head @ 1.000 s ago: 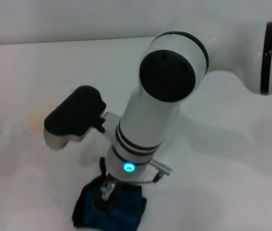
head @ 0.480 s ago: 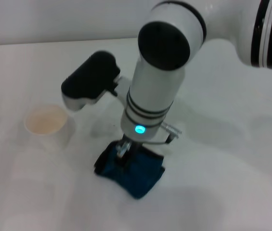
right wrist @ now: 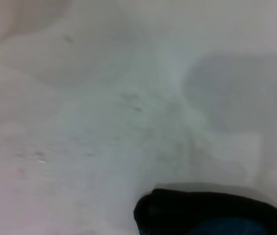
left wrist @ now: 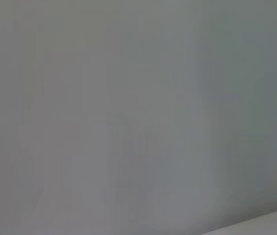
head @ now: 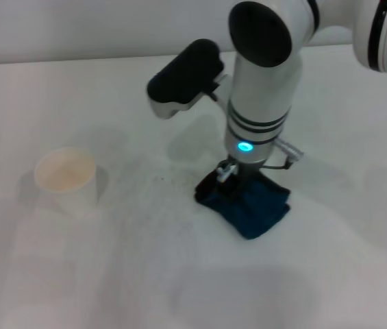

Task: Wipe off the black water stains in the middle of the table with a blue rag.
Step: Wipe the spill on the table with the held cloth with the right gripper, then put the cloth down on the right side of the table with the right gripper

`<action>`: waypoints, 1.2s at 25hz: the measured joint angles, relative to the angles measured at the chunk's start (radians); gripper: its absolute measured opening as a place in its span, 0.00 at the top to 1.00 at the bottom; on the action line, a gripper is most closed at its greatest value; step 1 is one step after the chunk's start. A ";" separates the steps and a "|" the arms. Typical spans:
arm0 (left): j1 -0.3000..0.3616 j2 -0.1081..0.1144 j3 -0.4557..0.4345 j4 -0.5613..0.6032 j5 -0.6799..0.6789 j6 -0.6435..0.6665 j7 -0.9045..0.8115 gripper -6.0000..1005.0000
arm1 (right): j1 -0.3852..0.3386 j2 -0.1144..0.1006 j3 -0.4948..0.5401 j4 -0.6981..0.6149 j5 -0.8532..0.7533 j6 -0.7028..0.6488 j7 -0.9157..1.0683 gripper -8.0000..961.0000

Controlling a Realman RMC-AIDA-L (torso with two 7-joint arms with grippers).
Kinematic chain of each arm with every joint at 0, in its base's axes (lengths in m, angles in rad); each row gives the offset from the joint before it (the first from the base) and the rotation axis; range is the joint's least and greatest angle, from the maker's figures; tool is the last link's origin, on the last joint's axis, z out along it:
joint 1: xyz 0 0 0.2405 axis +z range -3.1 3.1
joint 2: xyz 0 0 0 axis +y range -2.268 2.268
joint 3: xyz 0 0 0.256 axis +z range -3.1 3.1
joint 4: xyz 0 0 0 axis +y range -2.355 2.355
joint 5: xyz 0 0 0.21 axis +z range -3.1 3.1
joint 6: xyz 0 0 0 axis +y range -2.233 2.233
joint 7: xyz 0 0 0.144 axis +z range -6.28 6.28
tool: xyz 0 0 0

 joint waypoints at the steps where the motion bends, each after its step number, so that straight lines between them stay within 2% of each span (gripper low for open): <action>1: 0.001 0.000 0.000 -0.001 0.000 -0.001 0.000 0.14 | -0.006 -0.001 0.013 0.005 -0.017 0.007 0.000 0.92; 5: 0.003 0.000 -0.001 -0.009 -0.001 -0.001 0.001 0.14 | -0.055 -0.004 0.119 -0.015 -0.137 0.064 0.000 0.92; 13: 0.006 -0.002 -0.001 -0.013 -0.002 -0.007 -0.003 0.14 | -0.249 -0.007 0.360 -0.261 -0.411 0.244 -0.003 0.92; 19: 0.007 -0.001 -0.001 -0.008 -0.002 -0.004 0.001 0.14 | -0.308 -0.007 0.412 -0.298 -0.424 0.267 -0.050 0.91; 25: 0.004 -0.001 -0.001 -0.004 -0.002 -0.001 0.002 0.14 | -0.321 -0.006 0.416 -0.294 -0.436 0.253 -0.048 0.91; 30: 0.001 -0.001 -0.001 -0.002 -0.002 0.000 0.002 0.14 | -0.326 -0.008 0.415 -0.277 -0.505 0.259 -0.012 0.91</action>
